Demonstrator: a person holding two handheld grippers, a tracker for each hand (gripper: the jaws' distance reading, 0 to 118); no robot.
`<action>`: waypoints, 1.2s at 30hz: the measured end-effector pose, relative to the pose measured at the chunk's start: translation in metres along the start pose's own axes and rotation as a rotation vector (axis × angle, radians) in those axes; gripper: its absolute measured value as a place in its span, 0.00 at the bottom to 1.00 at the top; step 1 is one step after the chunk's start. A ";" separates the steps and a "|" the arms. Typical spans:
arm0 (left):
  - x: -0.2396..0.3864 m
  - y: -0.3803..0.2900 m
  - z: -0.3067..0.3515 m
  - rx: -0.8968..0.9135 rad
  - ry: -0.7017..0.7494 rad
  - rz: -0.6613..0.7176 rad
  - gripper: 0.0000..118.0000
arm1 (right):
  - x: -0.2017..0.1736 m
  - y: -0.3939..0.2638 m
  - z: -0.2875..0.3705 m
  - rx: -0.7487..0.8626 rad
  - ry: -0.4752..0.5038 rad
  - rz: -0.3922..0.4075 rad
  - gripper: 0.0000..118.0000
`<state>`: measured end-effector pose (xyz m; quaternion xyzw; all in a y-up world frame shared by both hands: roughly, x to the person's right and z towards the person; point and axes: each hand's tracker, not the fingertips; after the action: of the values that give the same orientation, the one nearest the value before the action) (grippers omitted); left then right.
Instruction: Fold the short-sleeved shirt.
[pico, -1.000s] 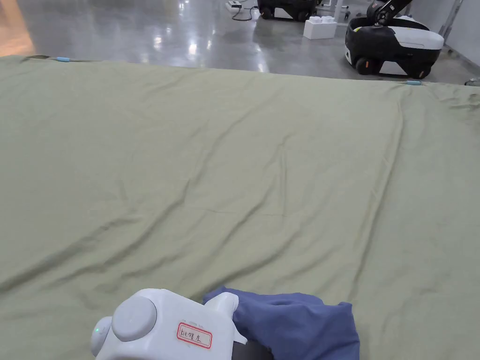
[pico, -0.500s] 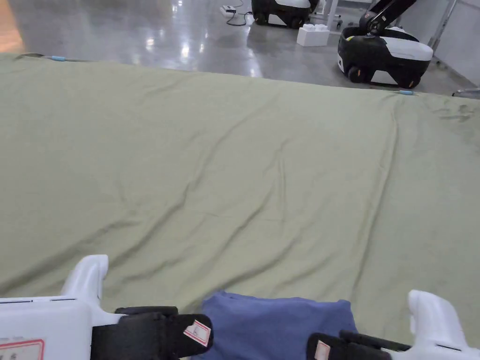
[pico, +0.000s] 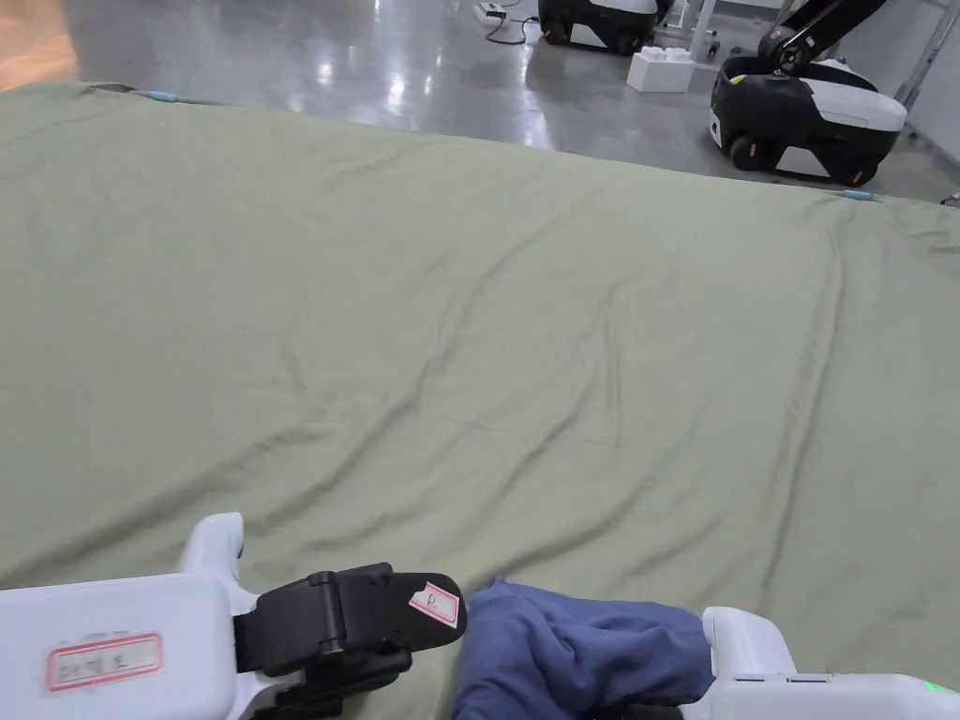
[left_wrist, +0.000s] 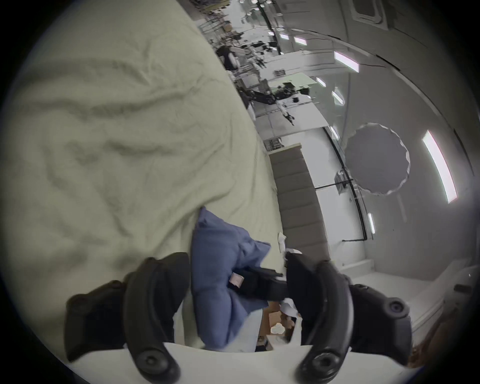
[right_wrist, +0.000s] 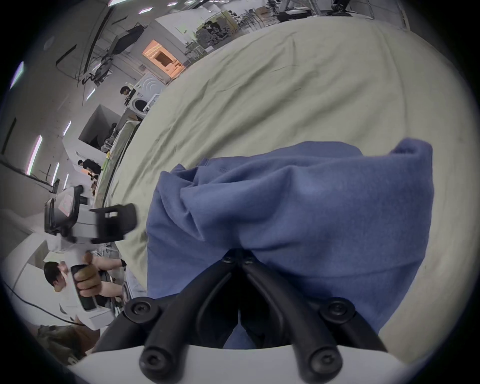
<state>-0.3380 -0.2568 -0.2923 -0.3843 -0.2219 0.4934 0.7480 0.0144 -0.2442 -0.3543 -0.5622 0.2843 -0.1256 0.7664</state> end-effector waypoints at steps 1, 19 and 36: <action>-0.004 0.001 -0.009 -0.008 0.000 0.003 0.76 | 0.002 0.000 0.000 0.000 0.009 -0.008 0.02; 0.000 0.018 -0.067 -0.313 0.107 -0.077 0.68 | 0.034 -0.037 0.075 0.054 0.045 -0.137 0.02; -0.010 -0.004 -0.105 -0.343 -0.002 0.176 0.36 | 0.038 -0.041 0.129 0.231 0.025 -0.171 0.02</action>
<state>-0.2654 -0.3038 -0.3519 -0.5239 -0.2690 0.5122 0.6252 0.1250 -0.1760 -0.3005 -0.4908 0.2287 -0.2295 0.8088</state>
